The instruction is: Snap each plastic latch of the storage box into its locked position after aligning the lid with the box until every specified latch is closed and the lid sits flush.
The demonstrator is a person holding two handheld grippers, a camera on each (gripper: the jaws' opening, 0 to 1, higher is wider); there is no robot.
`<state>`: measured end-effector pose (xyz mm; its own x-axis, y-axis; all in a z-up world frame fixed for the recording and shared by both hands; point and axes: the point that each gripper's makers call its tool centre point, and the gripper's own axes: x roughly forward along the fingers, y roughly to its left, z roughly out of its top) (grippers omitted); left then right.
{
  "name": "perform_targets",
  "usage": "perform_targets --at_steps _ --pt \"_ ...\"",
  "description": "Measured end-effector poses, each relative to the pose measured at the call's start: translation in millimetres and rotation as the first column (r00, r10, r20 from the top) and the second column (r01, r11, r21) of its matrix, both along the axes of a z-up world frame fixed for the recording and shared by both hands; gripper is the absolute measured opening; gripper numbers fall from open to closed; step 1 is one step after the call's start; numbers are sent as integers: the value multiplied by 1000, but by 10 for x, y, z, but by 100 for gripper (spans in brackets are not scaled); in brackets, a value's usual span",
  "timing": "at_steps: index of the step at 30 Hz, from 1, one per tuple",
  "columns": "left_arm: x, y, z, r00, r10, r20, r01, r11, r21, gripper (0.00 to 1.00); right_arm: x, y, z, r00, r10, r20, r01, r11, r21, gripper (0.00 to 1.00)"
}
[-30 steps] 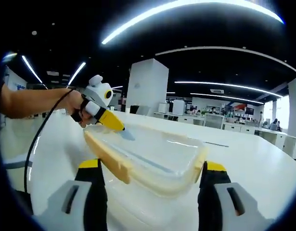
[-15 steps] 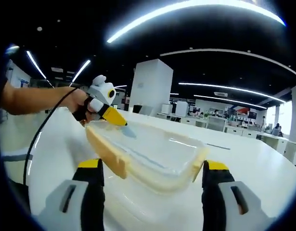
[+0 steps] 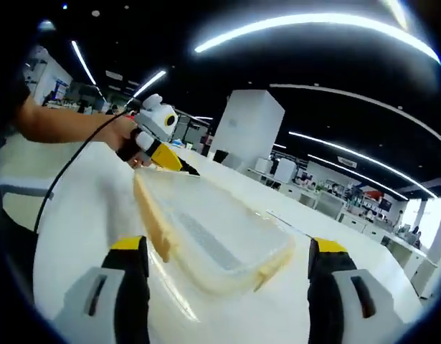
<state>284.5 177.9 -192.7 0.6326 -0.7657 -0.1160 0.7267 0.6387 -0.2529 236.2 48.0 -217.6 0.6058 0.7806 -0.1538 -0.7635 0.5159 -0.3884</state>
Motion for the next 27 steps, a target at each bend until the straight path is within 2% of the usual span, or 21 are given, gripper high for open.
perform_targets --at_steps 1,2,4,5,6,7,8,9,10,13,17,20,22,23,24,27 --pt "-60 48 78 998 1 65 -1 1000 2 69 -15 5 21 1000 28 8 -27 999 -24 92" --pt "-82 67 112 995 5 96 -5 1000 2 66 -22 5 32 999 40 5 -40 999 -29 92" --pt "-157 134 145 984 14 175 -23 998 50 56 -27 0 71 998 67 -15 -67 997 -47 94" --pt "-220 131 148 973 -2 231 -19 996 90 51 -47 8 89 995 96 -24 -97 993 -72 94" --pt "-274 114 132 968 -19 251 -11 993 118 42 -53 11 89 994 103 -27 -105 991 -82 94" --pt "-353 116 88 956 -44 289 -10 983 182 35 -73 20 97 991 131 -40 -135 983 -121 95" --pt "-397 107 30 956 -65 286 -1 975 223 32 -43 16 115 989 144 -43 -148 979 -140 96" --pt "-413 131 33 960 -42 277 -18 978 208 31 -44 22 124 986 160 -52 -166 973 -159 97" --pt "-457 111 58 953 -72 295 9 978 210 31 -46 27 135 984 169 -56 -176 970 -167 98" --pt "-535 127 46 955 -77 286 17 978 207 33 -53 41 175 976 202 -81 -215 953 -212 99" --pt "-626 134 22 954 -86 289 31 981 191 51 -71 65 167 963 244 -113 -266 921 -284 100" --pt "-664 138 -37 954 -78 289 17 978 208 60 -71 90 125 952 281 -123 -307 869 -389 100" --pt "-682 144 -108 952 -84 295 5 966 259 60 -56 109 91 942 305 -141 -335 824 -456 100" --pt "-695 133 -137 949 -87 303 -3 959 283 61 -44 119 87 940 309 -145 -340 814 -470 100" --pt "-702 128 -151 947 -87 310 -10 955 297 62 -21 126 73 936 315 -158 -351 792 -500 100" --pt "-739 66 -222 939 -95 332 -27 939 343 65 -18 176 61 920 343 -192 -391 751 -532 100"
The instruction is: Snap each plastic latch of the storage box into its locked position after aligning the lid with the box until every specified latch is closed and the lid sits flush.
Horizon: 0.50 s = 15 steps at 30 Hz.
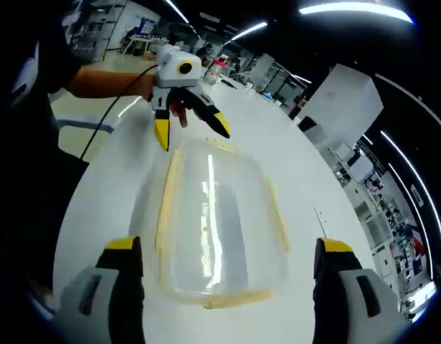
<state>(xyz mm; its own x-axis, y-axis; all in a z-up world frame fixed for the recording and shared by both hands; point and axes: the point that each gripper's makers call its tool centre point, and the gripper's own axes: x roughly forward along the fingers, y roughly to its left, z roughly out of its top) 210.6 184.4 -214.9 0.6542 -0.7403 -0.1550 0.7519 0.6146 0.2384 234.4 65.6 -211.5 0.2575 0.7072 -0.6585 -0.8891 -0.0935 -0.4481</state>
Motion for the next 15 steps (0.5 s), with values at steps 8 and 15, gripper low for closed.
perform_targets --at_steps 8,15 --pt "55 -113 -129 994 76 84 -83 994 75 70 7 89 -66 986 111 -123 -132 975 -178 99" --pt "121 -69 -113 983 138 124 -148 986 78 65 54 96 -180 967 153 -204 -212 925 -315 100"
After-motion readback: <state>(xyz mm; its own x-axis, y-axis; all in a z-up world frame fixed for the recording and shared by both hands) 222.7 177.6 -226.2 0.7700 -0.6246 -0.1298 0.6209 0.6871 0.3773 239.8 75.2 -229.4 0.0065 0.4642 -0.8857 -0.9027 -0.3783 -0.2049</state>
